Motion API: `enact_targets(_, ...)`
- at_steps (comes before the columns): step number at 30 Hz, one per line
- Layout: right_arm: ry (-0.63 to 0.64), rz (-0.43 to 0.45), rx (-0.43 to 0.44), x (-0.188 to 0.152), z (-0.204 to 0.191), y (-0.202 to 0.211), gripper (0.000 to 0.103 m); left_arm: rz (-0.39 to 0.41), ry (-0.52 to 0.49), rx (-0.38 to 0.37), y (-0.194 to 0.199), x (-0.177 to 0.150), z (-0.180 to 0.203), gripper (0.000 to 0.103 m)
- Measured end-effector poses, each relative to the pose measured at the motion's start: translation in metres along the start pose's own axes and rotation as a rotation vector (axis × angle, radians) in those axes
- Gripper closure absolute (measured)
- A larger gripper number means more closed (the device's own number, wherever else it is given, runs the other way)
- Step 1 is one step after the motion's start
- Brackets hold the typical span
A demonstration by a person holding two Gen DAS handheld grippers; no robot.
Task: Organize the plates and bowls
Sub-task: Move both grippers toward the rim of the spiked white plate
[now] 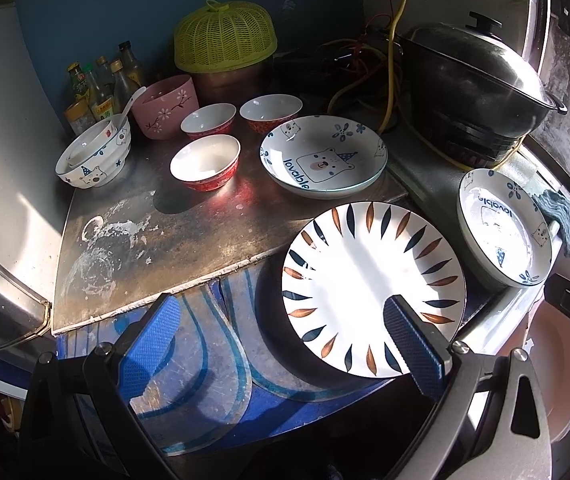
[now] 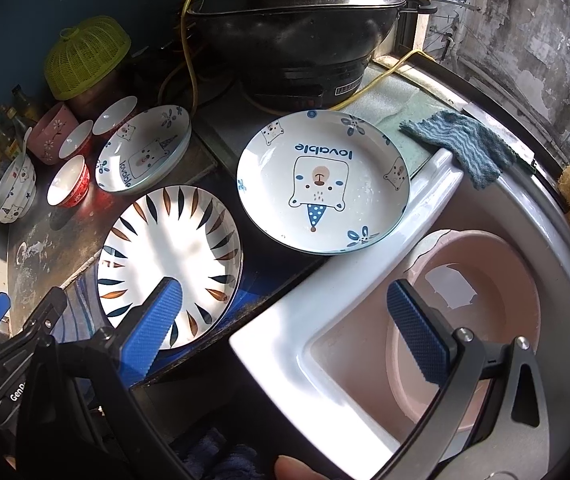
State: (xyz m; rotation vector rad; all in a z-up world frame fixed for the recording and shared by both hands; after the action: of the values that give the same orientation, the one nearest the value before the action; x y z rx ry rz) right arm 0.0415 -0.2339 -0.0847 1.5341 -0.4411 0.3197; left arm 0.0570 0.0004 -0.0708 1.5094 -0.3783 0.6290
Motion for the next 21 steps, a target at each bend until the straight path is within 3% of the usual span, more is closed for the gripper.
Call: enact_targets(21, 0.006, 0.007, 0.030, -0.005, -0.013, 0.005, 0.000, -0.013, 0.017, -0.010, 0.004, -0.004, -0.011, 0.001)
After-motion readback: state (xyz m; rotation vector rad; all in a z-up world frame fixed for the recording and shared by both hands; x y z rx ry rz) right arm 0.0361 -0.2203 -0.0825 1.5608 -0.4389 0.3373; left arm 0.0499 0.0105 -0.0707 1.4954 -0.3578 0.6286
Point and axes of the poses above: each gripper's, at about its wrist camera, not at the fingertips, and y roughly against the way its jaws point, z to its right, x to its top, the point moved 8 cm from there along -y, roughly the way its jaws point, and after that the axes turned 13 degrees about y, right-handed, at the moved point
